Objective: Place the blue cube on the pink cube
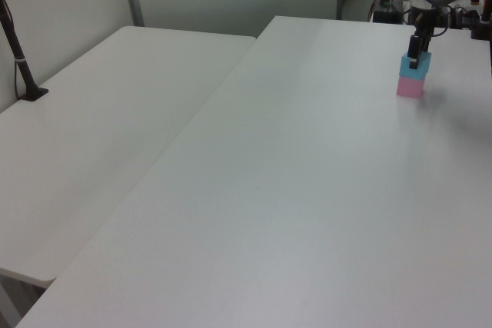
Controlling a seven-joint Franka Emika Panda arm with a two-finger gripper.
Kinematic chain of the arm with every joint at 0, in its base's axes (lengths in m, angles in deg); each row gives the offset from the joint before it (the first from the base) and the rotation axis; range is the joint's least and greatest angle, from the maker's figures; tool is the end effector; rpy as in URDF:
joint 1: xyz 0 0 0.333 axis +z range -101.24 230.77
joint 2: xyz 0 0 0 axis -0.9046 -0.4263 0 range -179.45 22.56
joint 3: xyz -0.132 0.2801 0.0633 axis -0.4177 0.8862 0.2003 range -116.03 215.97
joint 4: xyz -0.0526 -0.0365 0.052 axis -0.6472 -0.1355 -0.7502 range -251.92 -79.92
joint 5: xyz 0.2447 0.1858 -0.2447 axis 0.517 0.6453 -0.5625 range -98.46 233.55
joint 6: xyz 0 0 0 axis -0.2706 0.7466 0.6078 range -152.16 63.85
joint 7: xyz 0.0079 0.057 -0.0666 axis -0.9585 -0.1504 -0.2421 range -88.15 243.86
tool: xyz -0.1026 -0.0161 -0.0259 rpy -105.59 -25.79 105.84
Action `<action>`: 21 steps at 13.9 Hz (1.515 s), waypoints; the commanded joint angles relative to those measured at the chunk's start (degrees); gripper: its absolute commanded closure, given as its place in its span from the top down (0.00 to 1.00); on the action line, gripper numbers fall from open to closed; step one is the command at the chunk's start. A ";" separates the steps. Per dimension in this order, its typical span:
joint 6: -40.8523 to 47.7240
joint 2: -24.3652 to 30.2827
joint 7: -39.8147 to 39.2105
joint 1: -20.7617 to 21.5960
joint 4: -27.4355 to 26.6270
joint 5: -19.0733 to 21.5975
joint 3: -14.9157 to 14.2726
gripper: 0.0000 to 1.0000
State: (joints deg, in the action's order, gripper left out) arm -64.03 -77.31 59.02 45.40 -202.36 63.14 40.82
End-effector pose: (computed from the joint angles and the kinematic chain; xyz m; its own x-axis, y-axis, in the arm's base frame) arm 0.4629 -0.2546 0.3914 0.9924 -0.1231 0.0053 -0.1232 -0.9903 0.0645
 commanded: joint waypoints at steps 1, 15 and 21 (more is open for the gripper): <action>-0.22 2.72 -0.41 -0.23 -0.92 -0.34 -0.07 1.00; 39.42 3.08 0.99 10.56 34.33 0.19 0.54 1.00; 38.90 1.76 17.16 22.68 36.27 -0.08 0.54 1.00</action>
State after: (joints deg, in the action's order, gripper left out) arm -25.94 -74.60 72.16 62.97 -168.35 63.19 41.97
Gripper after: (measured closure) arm 0.000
